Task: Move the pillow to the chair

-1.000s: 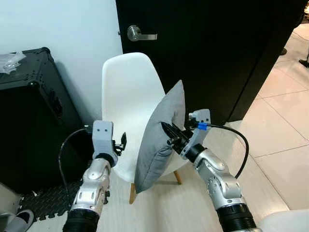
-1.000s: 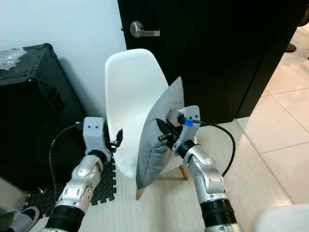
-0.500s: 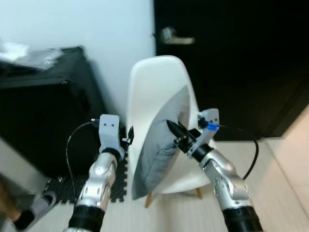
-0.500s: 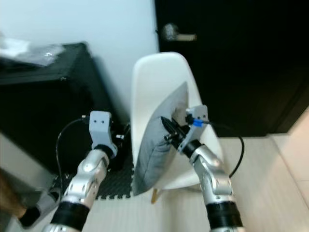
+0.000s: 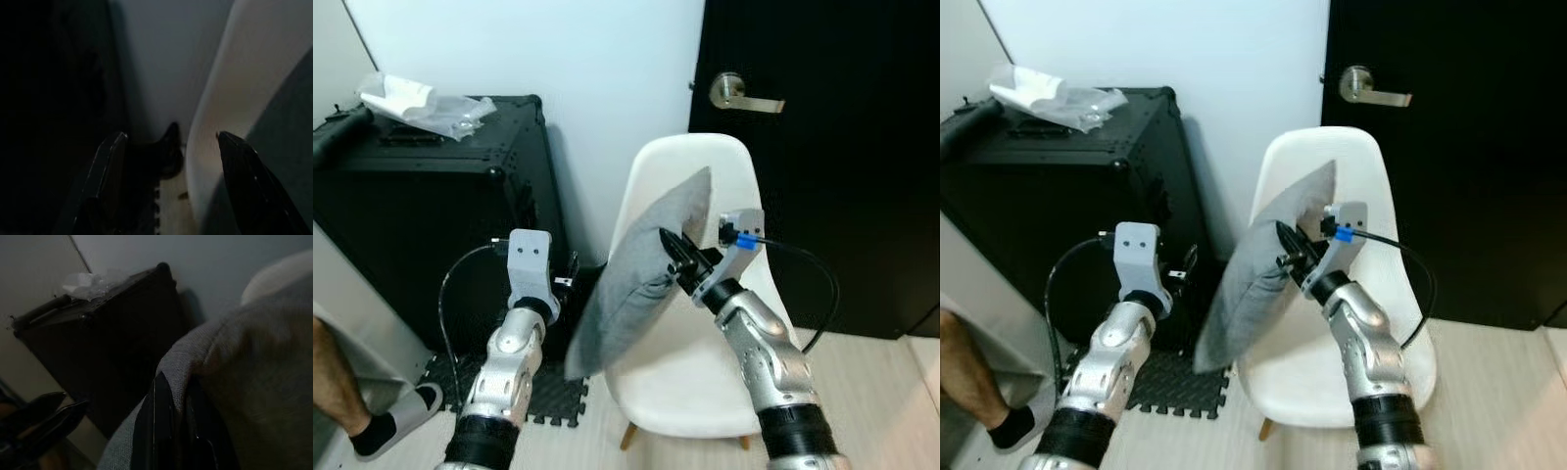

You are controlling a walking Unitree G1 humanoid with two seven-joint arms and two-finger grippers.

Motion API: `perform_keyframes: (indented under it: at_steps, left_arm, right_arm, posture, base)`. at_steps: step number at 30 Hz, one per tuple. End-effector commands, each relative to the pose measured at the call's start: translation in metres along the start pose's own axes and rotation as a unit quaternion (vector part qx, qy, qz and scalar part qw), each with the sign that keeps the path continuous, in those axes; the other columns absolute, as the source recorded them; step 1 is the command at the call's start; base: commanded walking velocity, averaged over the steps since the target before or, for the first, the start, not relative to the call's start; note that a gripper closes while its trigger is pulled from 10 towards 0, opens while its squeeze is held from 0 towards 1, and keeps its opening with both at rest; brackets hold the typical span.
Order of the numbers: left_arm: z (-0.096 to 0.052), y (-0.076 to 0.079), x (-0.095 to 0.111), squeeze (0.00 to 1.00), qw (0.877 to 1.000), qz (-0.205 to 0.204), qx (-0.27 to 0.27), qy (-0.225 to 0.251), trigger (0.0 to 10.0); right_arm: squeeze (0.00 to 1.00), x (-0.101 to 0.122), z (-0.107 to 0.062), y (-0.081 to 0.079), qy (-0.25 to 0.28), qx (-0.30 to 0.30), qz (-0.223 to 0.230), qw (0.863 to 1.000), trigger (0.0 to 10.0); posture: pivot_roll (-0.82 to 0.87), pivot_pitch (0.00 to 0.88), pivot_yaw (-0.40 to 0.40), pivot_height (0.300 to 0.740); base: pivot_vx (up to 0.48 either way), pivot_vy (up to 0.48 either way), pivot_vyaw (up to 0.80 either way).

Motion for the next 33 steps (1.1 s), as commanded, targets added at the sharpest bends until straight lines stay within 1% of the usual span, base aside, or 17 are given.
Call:
perform_keyframes:
  at_steps: [1, 4, 13, 19, 22, 23, 27, 29, 32, 33]
  left_arm:
    - [-0.001, 0.005, -0.004, 0.0, 1.0, -0.003, -0.012, -0.009, 10.0]
    - [-0.002, 0.008, -0.004, 0.0, 1.0, -0.005, -0.016, -0.009, 10.0]
    - [-0.003, 0.011, -0.007, 0.0, 1.0, -0.006, -0.023, -0.015, 10.0]
    - [-0.003, 0.012, -0.008, 0.0, 1.0, -0.008, -0.021, -0.015, 10.0]
    - [-0.003, 0.011, -0.009, 0.0, 1.0, -0.007, -0.017, -0.019, 10.0]
    - [-0.003, 0.011, -0.01, 0.0, 1.0, -0.013, -0.017, -0.02, 10.0]
    - [-0.003, 0.011, -0.011, 0.0, 1.0, -0.015, -0.018, -0.021, 10.0]
    - [-0.003, 0.012, -0.011, 0.0, 0.999, -0.014, -0.02, -0.022, 10.0]
    - [-0.003, 0.013, -0.011, 0.0, 0.999, -0.013, -0.023, -0.022, 10.0]
    - [-0.003, 0.013, -0.011, 0.0, 0.999, -0.013, -0.023, -0.022, 10.0]
  right_arm:
    - [0.0, 0.008, 0.0, 0.01, 0.007, -0.015, -0.018, 1.0, 10.0]
    - [0.0, 0.009, -0.001, 0.012, 0.011, -0.023, -0.013, 1.0, 10.0]
    - [0.0, 0.009, -0.001, 0.013, 0.013, -0.032, -0.023, 0.999, 10.0]
    - [0.0, 0.003, 0.001, 0.011, -0.005, -0.027, -0.035, 0.999, 10.0]
    - [0.0, -0.001, 0.002, 0.009, -0.017, -0.027, -0.046, 0.998, 10.0]
    - [0.0, -0.003, 0.002, 0.011, -0.023, -0.034, -0.052, 0.998, 10.0]
    - [0.0, -0.004, 0.002, 0.013, -0.027, -0.039, -0.052, 0.997, 10.0]
    - [0.0, -0.005, 0.002, 0.014, -0.031, -0.043, -0.049, 0.997, 10.0]
    - [0.0, -0.011, 0.005, 0.021, -0.048, -0.057, -0.022, 0.997, 10.0]
    - [0.0, -0.011, 0.005, 0.021, -0.048, -0.057, -0.022, 0.997, 10.0]
  posture:
    - [-0.06, 0.097, 0.047, 0.74]
    - [-0.06, 0.099, 0.047, 0.74]
    - [-0.06, 0.102, 0.046, 0.74]
    - [-0.07, 0.103, 0.043, 0.74]
    - [-0.07, 0.103, 0.041, 0.74]
    - [-0.07, 0.102, 0.041, 0.74]
    - [-0.07, 0.104, 0.041, 0.74]
    - [-0.07, 0.104, 0.041, 0.74]
    - [-0.07, 0.106, 0.043, 0.73]
    - [-0.07, 0.106, 0.043, 0.73]
  base:
    - [0.311, 0.0, -0.79]
    - [0.309, 0.0, -0.73]
    - [0.302, 0.0, 0.0]
    - [0.294, 0.0, 0.0]
    - [0.0, 0.0, 0.0]
    - [0.0, 0.0, 0.0]
    - [0.0, 0.0, 0.0]
    - [0.0, 0.0, 0.0]
    - [0.0, 0.0, 0.0]
    - [0.0, 0.0, 0.0]
Point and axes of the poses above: a point about 5 cm out from each wrist's last joint towards the gripper, its own z axis pointing out of the wrist towards the gripper, its own x axis along the axis of the wrist's last joint, y = z × x, the point moved 5 cm from there along z, pointing out of the wrist towards the gripper, and after that the axes turned 10 degrees about -z, right-handed, at the moved point
